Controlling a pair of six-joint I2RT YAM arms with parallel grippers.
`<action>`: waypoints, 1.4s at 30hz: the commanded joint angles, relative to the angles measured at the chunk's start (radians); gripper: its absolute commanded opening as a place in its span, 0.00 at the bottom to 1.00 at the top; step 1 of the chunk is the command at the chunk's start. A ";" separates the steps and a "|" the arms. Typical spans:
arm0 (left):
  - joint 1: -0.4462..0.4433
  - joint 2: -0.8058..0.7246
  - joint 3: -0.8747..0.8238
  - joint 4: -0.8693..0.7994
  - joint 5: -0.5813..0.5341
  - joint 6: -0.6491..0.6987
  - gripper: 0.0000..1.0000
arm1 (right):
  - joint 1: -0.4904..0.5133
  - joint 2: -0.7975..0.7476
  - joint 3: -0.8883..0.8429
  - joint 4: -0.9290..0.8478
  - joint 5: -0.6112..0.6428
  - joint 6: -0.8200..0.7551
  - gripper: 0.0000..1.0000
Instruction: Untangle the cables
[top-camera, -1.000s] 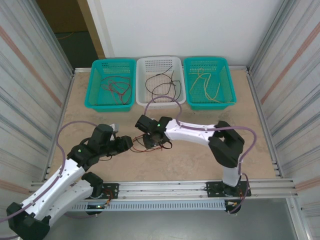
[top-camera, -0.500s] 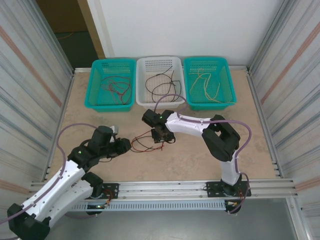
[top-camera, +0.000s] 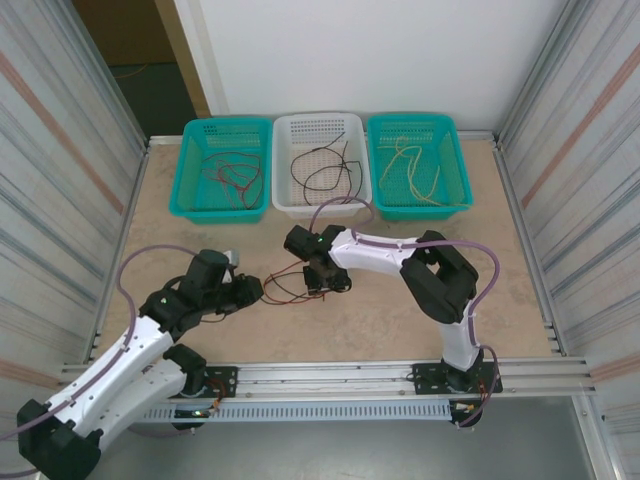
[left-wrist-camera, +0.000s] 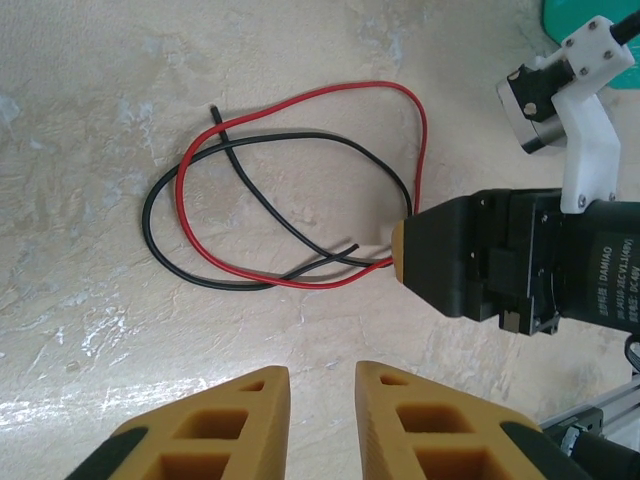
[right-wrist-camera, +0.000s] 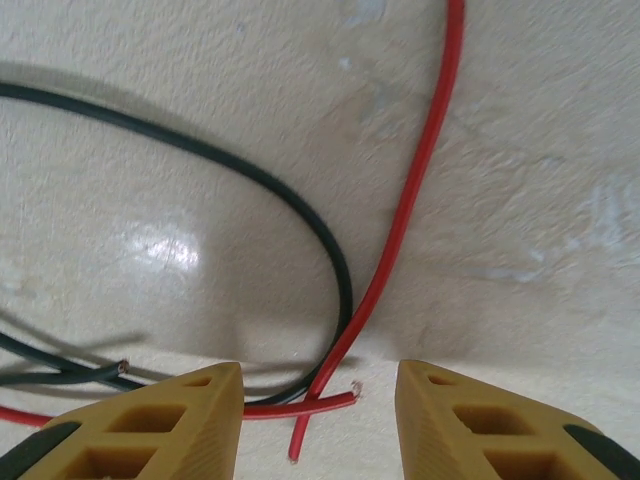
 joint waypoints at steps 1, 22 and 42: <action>0.007 0.015 0.015 0.033 0.019 0.012 0.24 | -0.007 0.008 -0.008 -0.018 -0.041 0.015 0.38; 0.006 0.032 0.046 0.028 0.021 0.032 0.23 | -0.021 -0.020 -0.046 -0.001 -0.066 0.008 0.44; 0.008 0.028 0.055 0.064 0.051 0.071 0.39 | 0.069 -0.284 -0.072 0.010 0.217 -0.043 0.00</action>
